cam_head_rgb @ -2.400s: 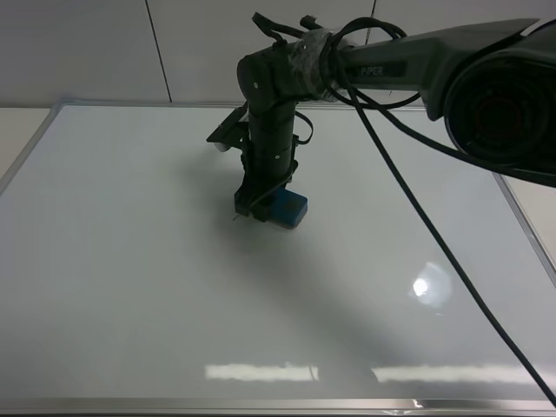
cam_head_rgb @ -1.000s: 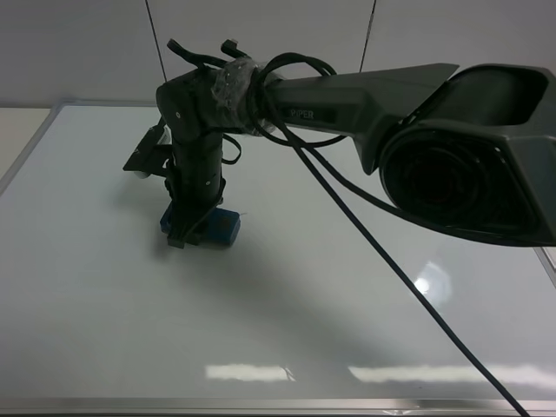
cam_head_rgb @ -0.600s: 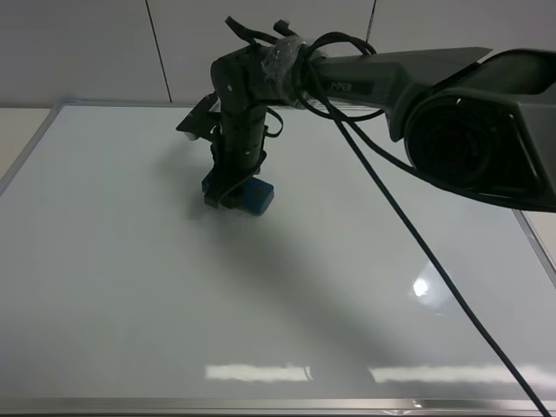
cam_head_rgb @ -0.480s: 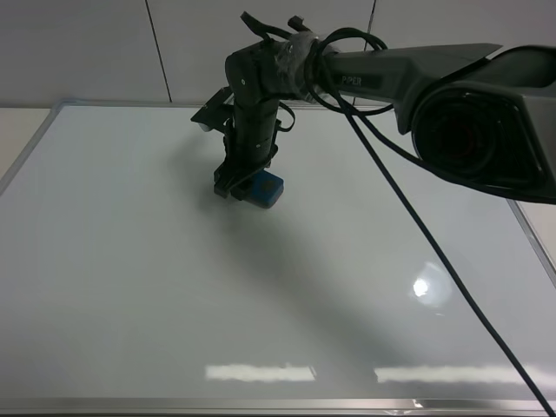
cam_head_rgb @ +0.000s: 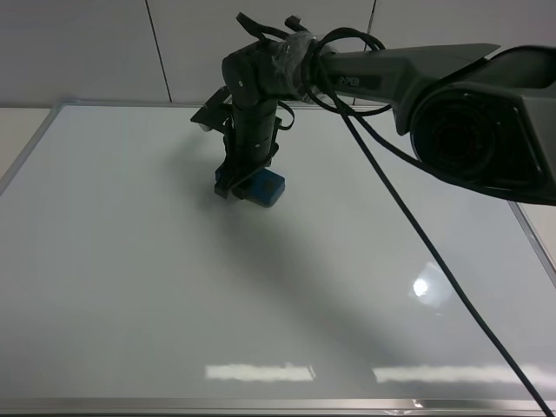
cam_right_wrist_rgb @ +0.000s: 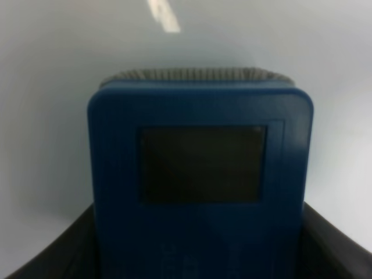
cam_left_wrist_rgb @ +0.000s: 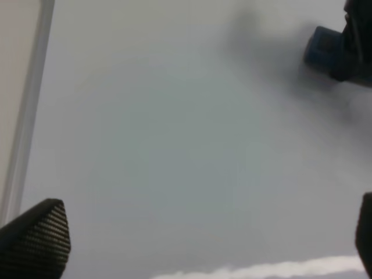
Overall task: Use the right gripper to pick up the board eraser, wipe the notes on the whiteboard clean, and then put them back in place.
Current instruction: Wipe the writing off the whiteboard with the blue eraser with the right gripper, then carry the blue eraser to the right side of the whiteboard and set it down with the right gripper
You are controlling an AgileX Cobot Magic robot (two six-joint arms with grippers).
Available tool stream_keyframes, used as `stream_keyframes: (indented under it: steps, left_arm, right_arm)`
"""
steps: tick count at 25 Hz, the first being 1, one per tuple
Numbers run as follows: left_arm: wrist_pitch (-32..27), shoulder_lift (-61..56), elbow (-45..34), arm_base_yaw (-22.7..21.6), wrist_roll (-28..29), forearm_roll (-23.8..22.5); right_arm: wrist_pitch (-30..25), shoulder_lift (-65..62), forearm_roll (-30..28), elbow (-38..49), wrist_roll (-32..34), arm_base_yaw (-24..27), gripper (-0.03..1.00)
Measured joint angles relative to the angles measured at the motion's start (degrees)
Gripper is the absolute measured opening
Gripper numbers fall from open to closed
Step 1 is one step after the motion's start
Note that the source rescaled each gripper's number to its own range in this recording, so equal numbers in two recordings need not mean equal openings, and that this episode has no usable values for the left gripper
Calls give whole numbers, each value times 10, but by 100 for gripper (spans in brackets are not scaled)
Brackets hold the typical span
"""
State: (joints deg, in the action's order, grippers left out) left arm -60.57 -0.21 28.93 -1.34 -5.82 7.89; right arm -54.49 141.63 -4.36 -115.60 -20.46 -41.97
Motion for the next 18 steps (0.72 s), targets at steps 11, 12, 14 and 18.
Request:
stream_keyframes:
  steps: [11,12,14,18]
  left_arm:
    - [0,0,0,0,0,0]
    - [0,0,0,0,0,0]
    - [0,0,0,0,0,0]
    - [0,0,0,0,0,0]
  right_arm:
    - [-81,-65,-35,18,85,-16,0]
    - [-87,-79,-39,20,97,-16,0]
    - [-95,-114,-41,30,116,-16,0]
    - [-97,-183,-56,78,154,-17,0]
